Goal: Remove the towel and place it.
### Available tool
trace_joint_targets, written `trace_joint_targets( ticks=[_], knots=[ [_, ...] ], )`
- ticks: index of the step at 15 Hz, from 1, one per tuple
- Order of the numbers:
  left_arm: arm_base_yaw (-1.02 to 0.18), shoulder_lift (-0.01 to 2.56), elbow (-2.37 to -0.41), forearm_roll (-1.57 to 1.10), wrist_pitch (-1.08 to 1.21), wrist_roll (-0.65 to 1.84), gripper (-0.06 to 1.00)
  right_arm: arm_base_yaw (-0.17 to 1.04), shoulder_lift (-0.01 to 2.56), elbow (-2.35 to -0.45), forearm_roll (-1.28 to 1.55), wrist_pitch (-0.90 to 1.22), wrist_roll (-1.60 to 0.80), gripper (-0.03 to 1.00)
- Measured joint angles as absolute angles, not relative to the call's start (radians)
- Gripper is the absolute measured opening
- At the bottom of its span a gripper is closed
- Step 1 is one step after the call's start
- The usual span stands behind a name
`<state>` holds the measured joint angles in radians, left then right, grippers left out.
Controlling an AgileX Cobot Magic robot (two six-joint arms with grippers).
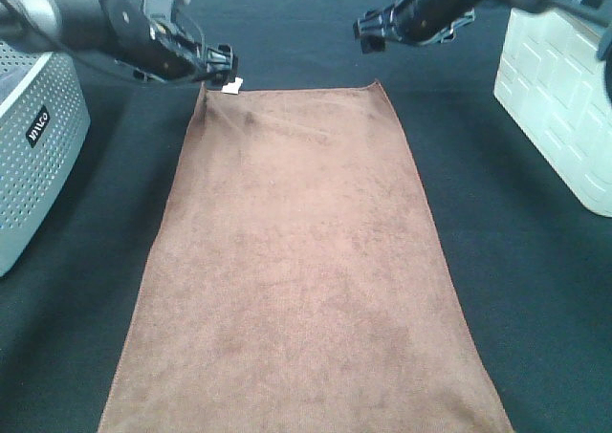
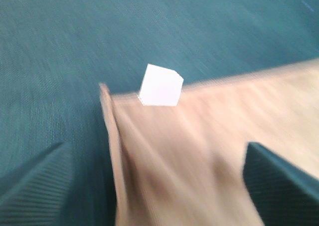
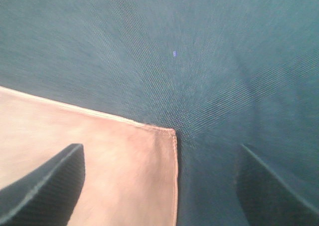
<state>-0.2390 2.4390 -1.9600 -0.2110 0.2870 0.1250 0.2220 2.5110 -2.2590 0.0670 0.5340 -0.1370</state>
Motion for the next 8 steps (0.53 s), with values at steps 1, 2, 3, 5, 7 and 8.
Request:
trace_joint_targets(
  ticks=[1, 2, 3, 5, 7, 8],
  knots=[
    [-0.239, 2.401, -1.960, -0.192, 0.369, 0.130, 0.91, 0.222, 2.480, -2.259, 0.068, 0.586, -0.137, 0.78],
    [-0.239, 2.355, -1.960, -0.175, 0.445, 0.132, 0.91, 0.222, 2.449, -2.259, 0.072, 0.648, -0.137, 0.78],
    [-0.239, 2.313, -1.960, -0.160, 0.497, 0.132, 0.91, 0.222, 2.415, -2.259, 0.079, 0.718, -0.135, 0.78],
    [-0.239, 2.196, -1.960, -0.099, 0.599, 0.115, 0.91, 0.220, 2.322, -2.259, 0.081, 0.971, -0.069, 0.78],
    [-0.226, 2.132, -1.960, -0.065, 0.673, 0.049, 0.91, 0.215, 2.259, -2.259, 0.078, 1.102, -0.040, 0.78],
    [-0.207, 2.090, -1.960, -0.039, 0.733, 0.000, 0.91, 0.207, 2.220, -2.259, 0.075, 1.139, -0.035, 0.78]
  ],
)
